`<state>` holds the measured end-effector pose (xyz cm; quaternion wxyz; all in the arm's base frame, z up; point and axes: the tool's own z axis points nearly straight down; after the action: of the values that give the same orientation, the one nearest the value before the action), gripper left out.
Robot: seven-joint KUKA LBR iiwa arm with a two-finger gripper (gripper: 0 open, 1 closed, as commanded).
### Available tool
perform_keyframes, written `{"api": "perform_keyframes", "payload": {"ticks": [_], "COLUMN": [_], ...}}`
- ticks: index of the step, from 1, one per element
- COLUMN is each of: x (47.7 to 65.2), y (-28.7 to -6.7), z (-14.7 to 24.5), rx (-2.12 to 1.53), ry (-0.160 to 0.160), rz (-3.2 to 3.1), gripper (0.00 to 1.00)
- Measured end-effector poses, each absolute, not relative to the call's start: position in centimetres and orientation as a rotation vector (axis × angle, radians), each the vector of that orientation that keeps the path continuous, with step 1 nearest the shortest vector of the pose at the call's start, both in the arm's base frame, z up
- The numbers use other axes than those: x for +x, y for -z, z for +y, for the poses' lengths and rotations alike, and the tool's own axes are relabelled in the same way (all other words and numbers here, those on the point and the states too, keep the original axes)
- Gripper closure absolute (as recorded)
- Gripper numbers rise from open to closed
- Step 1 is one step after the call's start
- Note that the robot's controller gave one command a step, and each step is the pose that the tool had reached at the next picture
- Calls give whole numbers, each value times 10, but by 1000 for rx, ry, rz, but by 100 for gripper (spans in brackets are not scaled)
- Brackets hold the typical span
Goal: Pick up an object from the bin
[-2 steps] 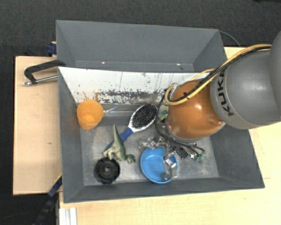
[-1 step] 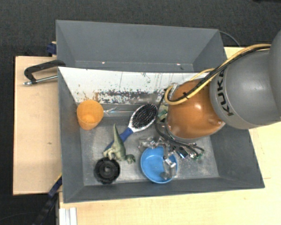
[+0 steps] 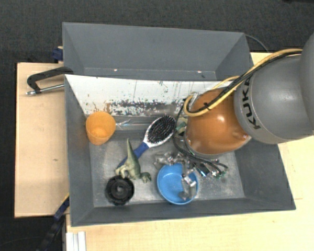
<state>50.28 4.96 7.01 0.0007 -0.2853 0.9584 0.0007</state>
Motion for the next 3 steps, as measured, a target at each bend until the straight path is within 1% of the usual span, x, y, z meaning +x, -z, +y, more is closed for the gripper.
{"api": "perform_keyframes", "payload": {"ticks": [2,3], "x": [504,505], "y": [-71,-72], "z": [52,52], "rx": [-891,-889], "ry": [-2,-2], "rz": [3008,3007], "gripper": [0,100]}}
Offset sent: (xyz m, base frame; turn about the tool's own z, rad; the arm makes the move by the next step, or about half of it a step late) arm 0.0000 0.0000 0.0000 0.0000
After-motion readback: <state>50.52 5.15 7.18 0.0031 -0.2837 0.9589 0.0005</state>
